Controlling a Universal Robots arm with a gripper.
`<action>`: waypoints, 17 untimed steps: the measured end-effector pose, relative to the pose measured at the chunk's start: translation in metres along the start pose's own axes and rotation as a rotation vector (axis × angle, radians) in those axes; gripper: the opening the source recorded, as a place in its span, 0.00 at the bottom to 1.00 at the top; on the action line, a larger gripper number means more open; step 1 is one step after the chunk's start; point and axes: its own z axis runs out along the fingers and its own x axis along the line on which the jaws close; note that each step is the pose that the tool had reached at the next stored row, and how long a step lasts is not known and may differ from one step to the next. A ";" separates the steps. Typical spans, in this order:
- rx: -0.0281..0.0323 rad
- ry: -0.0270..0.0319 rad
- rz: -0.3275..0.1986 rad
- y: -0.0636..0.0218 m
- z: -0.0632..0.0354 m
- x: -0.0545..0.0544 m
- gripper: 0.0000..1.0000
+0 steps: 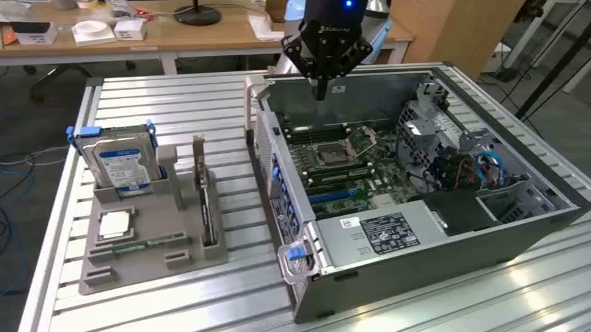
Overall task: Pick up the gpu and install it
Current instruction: 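Reach for the gpu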
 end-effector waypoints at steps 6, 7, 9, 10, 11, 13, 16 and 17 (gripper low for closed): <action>0.0002 0.0030 0.000 0.0000 0.0000 0.000 0.11; 0.0003 0.0035 0.000 0.0000 0.0000 0.000 0.11; 0.0003 0.0045 0.000 0.0000 0.0000 0.000 0.11; 0.0004 0.0051 0.000 0.0000 0.0000 0.000 0.11; 0.0004 0.0055 0.000 0.0000 0.0000 0.000 0.11; 0.0005 0.0066 0.000 0.0000 0.0000 0.000 0.11; 0.0005 0.0066 0.000 0.0000 0.0000 0.000 0.11; 0.0005 0.0066 0.000 0.0000 0.0001 0.000 0.11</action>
